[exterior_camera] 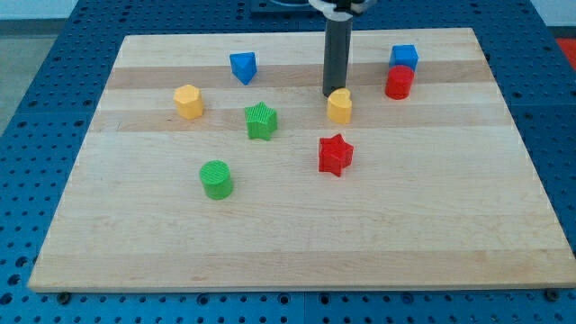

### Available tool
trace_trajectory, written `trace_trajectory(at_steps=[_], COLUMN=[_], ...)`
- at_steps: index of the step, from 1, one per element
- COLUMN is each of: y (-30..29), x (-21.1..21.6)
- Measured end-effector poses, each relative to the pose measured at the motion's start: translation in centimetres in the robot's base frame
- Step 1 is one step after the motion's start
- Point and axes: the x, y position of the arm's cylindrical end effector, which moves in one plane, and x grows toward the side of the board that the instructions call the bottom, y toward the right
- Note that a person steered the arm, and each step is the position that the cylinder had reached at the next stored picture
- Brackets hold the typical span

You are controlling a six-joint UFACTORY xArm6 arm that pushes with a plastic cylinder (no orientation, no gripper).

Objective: Place the yellow heart below the red circle

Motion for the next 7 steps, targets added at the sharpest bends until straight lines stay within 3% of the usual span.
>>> trace_trajectory(at_steps=[1, 2, 3, 4, 7], y=[-4.1, -5.4, -5.0, 0.0, 0.6], x=[-2.8, 1.0, 4.1, 4.1, 0.6])
